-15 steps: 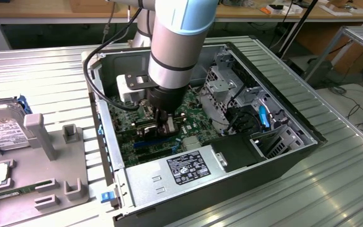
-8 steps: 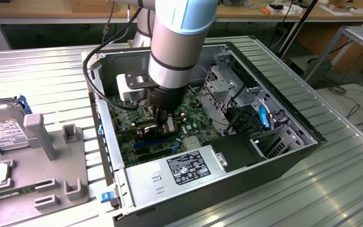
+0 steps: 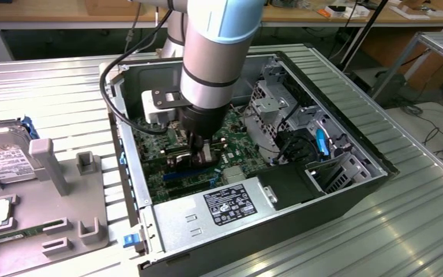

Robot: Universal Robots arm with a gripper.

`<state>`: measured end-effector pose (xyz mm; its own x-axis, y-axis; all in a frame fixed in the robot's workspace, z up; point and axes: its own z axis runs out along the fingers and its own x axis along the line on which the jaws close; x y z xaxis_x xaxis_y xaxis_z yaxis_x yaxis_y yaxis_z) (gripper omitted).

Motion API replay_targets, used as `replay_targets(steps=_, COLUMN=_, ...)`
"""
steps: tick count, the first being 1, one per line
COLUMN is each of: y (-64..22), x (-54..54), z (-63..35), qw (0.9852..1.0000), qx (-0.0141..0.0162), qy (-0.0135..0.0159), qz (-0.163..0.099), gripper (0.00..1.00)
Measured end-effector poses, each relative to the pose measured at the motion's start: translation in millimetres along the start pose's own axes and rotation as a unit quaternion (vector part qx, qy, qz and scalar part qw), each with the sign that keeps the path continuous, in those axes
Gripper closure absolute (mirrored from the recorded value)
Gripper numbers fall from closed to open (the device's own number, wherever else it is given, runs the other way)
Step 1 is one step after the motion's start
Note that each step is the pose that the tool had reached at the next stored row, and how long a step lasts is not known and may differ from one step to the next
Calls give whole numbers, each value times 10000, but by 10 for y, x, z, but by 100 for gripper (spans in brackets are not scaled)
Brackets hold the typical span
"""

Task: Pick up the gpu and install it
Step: 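Insert the gpu into the slot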

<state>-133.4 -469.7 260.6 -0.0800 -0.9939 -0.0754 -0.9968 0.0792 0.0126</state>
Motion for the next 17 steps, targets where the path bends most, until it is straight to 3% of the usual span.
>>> replay_targets(steps=17, y=2, x=-10, z=6, qw=9999, qx=16, qy=0, qz=100, gripper=73)
